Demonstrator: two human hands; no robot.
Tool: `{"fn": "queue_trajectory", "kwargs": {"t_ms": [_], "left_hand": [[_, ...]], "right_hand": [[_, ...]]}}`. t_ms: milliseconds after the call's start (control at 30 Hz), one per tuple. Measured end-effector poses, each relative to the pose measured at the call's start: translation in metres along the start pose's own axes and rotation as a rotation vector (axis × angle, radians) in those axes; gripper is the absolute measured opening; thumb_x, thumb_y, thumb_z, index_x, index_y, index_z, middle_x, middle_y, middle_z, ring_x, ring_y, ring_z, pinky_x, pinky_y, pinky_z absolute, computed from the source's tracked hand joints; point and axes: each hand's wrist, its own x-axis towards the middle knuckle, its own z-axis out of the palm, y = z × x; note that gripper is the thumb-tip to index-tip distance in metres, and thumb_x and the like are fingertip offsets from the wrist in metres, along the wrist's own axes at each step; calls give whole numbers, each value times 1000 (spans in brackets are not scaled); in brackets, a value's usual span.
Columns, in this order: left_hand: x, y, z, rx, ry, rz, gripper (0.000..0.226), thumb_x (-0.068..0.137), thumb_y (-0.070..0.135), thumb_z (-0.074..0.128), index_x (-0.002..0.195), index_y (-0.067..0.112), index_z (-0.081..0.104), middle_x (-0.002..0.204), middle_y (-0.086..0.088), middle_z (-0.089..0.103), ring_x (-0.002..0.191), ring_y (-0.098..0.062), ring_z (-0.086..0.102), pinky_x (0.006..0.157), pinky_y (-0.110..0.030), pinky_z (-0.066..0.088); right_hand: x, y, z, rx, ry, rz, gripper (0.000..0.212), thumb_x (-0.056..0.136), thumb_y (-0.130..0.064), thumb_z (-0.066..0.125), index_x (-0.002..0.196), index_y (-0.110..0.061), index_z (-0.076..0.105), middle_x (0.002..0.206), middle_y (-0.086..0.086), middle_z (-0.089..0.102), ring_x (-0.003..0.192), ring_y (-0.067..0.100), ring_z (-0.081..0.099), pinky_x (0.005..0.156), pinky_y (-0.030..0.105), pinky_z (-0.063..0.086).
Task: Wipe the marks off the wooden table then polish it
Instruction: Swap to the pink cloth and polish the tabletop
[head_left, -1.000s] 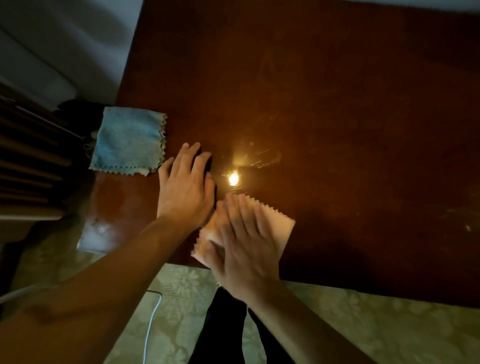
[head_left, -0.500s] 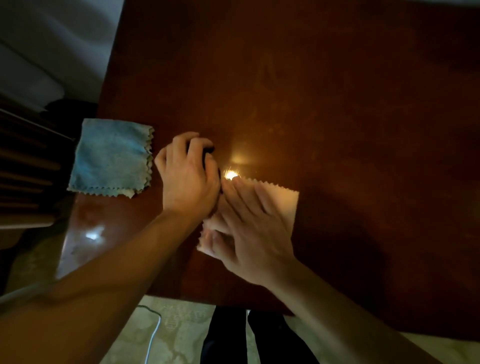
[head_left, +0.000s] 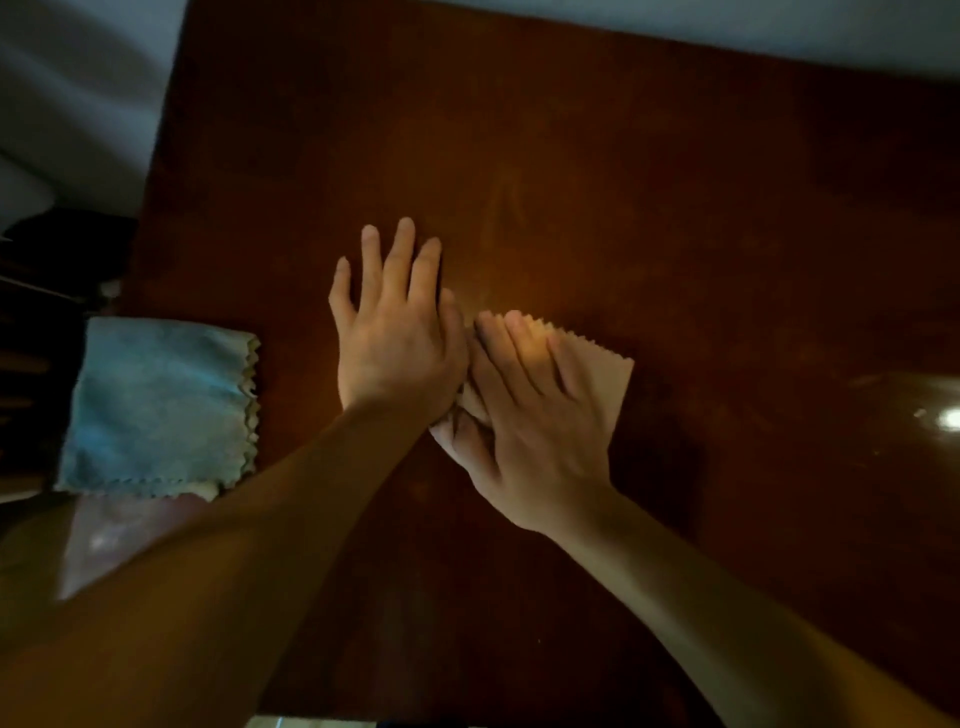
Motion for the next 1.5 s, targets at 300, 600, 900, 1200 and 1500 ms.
{"fn": "queue_trajectory", "kwargs": {"t_ms": [300,600,900,1200,1500], "left_hand": [[4,3,-4,-105,28,-30,51,104,38,25,146,14,44,158,-6,37,151,-26,20,121,-46,9],[3,5,-3,25,-20,-49,51,105,38,25,148,15,37,161,-7,31,153,-27,15,122,-49,12],[2,9,-7,34,-30,-44,54,101,39,35,148,14,39,161,-6,31,153,-27,15,122,-50,13],[3,11,-11,41,-24,-80,60,97,47,38,146,13,42,158,-7,36,151,-26,20,122,-49,13],[9,32,-20,92,-43,-99,53,92,40,43,135,10,51,149,-11,47,145,-27,33,117,-50,15]], "right_hand": [[110,61,-19,-57,-20,-52,62,106,-46,29,157,-12,36,166,8,30,156,25,20,126,47,16],[130,79,-20,-26,-100,-306,63,104,-49,33,156,-14,38,165,7,31,155,25,21,126,48,15],[200,92,-29,-23,-90,-118,69,100,-47,19,161,-16,26,169,6,20,158,24,11,127,46,5],[179,153,-41,-11,-174,-243,75,99,-51,30,162,-10,21,169,9,18,158,25,11,127,41,4],[94,148,-41,48,-123,-159,72,104,-47,30,159,-2,24,167,19,22,156,32,15,128,44,8]]}}
